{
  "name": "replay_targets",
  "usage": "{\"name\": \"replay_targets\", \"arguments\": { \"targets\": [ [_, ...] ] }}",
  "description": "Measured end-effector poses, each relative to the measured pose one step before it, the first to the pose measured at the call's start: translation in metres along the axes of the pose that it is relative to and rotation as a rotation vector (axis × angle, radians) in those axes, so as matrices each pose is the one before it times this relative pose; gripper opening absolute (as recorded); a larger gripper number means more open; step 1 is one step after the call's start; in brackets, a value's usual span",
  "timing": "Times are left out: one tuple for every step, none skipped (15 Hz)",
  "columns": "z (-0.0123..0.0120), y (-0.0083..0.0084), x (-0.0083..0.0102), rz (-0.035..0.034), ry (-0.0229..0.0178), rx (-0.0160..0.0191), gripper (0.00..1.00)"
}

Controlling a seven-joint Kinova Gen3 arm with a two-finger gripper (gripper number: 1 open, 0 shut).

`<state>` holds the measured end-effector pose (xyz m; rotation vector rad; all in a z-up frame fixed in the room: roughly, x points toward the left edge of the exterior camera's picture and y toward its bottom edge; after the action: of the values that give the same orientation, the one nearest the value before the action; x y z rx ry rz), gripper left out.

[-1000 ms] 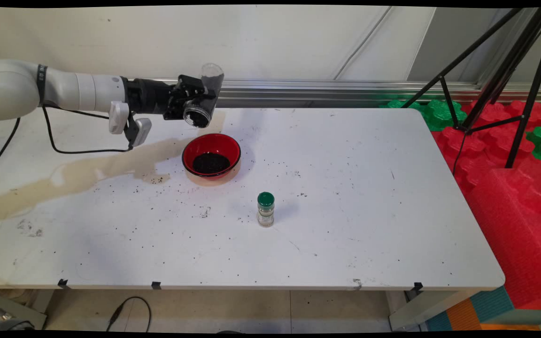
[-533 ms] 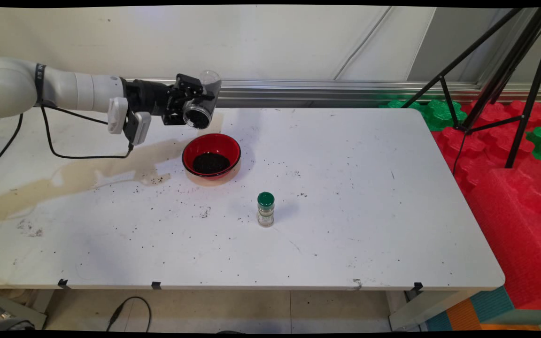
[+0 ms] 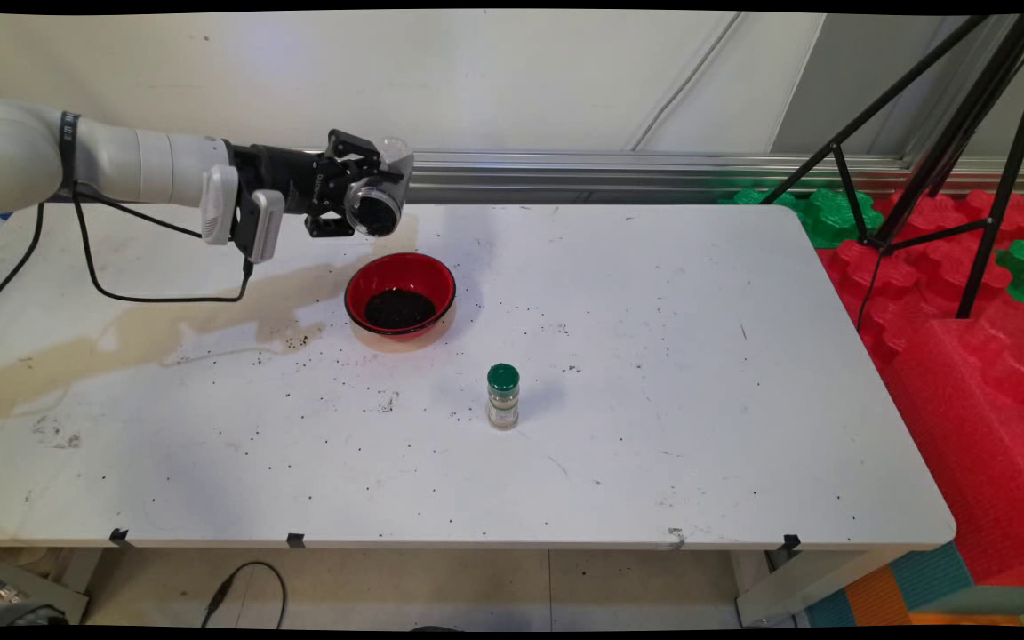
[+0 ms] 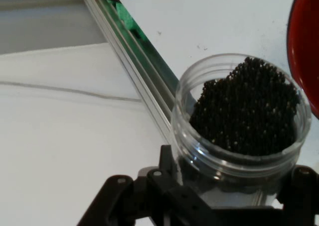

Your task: Pour the black seasoning powder in the red bowl

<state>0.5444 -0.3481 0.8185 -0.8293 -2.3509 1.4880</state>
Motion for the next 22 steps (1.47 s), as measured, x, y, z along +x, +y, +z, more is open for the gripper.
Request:
{"name": "replay_targets", "arguments": {
  "targets": [
    [-0.00148, -0.00198, 0.00047, -0.03684, 0.00181, -0.00394, 0.00],
    [-0.00146, -0.00225, 0.00066, -0.03795, 0.00235, -0.00464, 0.00],
    [-0.00125, -0.00205, 0.00077, -0.03348, 0.00250, -0.00394, 0.00],
    [-0.00141, -0.00210, 0.00072, -0.03469, 0.00114, -0.00315, 0.00],
    [-0.00123, -0.00154, 0.00052, -0.02501, 0.00012, -0.00139, 0.00],
    [-0.00117, -0.00194, 0.00058, -0.02963, 0.00017, -0.00173, 0.00],
    [-0.00160, -0.00331, 0.00119, -0.04435, 0.00127, -0.00246, 0.00],
    [-0.00109, -0.00142, 0.00072, -0.02001, 0.00040, -0.00080, 0.00],
    [-0.00167, -0.00359, 0.00200, -0.04536, 0.00322, -0.00213, 0.00],
    [-0.00103, -0.00198, 0.00147, -0.02511, 0.00214, -0.00158, 0.00],
    [-0.00165, -0.00272, 0.00225, -0.03369, 0.00307, -0.00177, 0.00],
    [-0.00138, -0.00230, 0.00209, -0.02819, 0.00289, -0.00159, 0.00],
    [-0.00116, -0.00192, 0.00204, -0.02369, 0.00296, -0.00157, 0.00],
    [-0.00152, -0.00259, 0.00295, -0.03287, 0.00449, -0.00221, 0.00],
    [-0.00181, -0.00269, 0.00330, -0.03365, 0.00417, -0.00178, 0.00],
    [-0.00143, -0.00177, 0.00255, -0.02443, 0.00291, -0.00150, 0.00],
    [-0.00153, -0.00194, 0.00304, -0.02807, 0.00340, -0.00211, 0.00],
    [-0.00247, -0.00284, 0.00501, -0.04213, 0.00510, -0.00408, 0.00],
    [-0.00172, -0.00169, 0.00353, -0.02667, 0.00325, -0.00327, 0.00],
    [-0.00139, -0.00125, 0.00299, -0.02186, 0.00309, -0.00304, 0.00],
    [-0.00149, -0.00118, 0.00315, -0.02112, 0.00288, -0.00361, 0.00],
    [-0.00138, -0.00113, 0.00311, -0.02011, 0.00323, -0.00318, 0.00]
  ]
}}
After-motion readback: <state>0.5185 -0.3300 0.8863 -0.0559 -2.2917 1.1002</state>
